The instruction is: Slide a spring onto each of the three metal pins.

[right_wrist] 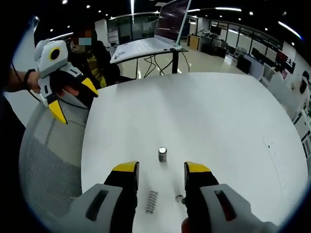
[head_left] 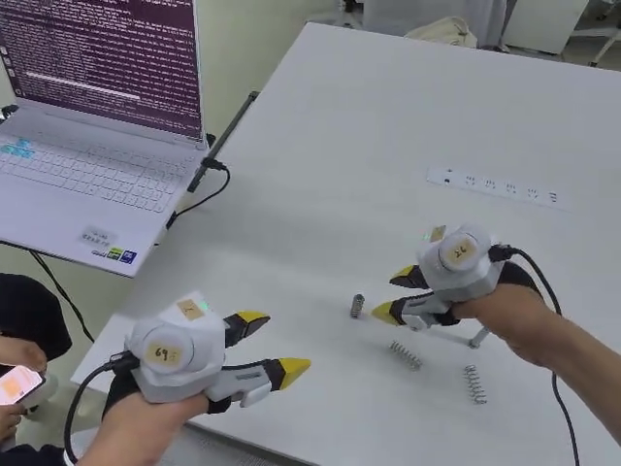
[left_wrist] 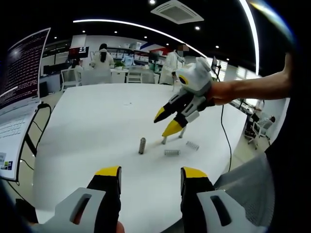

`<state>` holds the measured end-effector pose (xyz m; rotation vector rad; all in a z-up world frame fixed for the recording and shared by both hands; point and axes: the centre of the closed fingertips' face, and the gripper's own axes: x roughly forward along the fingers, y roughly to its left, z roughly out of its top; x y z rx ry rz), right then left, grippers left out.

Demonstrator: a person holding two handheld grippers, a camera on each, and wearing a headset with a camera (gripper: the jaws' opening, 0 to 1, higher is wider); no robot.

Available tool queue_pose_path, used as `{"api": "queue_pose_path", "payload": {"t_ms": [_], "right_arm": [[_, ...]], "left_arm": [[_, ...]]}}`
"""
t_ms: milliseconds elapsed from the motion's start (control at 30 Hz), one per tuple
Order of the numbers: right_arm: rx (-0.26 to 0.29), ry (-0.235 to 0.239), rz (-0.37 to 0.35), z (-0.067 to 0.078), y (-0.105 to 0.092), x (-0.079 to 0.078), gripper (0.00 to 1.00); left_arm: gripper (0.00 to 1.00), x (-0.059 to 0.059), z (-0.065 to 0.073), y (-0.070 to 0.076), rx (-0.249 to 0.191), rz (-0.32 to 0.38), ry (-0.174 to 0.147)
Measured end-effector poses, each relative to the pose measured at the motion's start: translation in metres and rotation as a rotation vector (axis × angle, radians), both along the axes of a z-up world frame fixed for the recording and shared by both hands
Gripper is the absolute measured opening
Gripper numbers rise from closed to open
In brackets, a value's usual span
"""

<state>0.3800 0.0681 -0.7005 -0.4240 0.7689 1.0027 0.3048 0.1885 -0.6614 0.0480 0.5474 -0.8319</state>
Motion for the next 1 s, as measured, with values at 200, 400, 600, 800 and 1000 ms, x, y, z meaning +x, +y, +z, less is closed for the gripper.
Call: {"api": "queue_pose_path", "payload": {"t_ms": [200,400,600,800,1000], "right_arm": [[0.057,0.006,-0.058,0.006,-0.008,-0.009,0.38],[0.096,0.005,-0.128,0.011,-0.024,-0.019,0.41],[0.122,0.007,-0.187,0.014,-0.043,-0.03,0.43],[0.123,0.004,-0.23,0.012,-0.062,-0.045,0.49],[0.134,0.01,-0.296,0.011,-0.082,-0.057,0.52]], "left_arm": [[0.44,0.001,0.0,-0.002,0.0,-0.007,0.001],[0.45,0.002,0.0,-0.003,0.001,-0.008,0.003],[0.48,0.004,0.0,-0.004,0.009,-0.01,0.004],[0.45,0.005,-0.001,-0.005,0.012,-0.019,0.015],[0.47,0.009,0.003,-0.004,0.005,-0.013,0.001]]}}
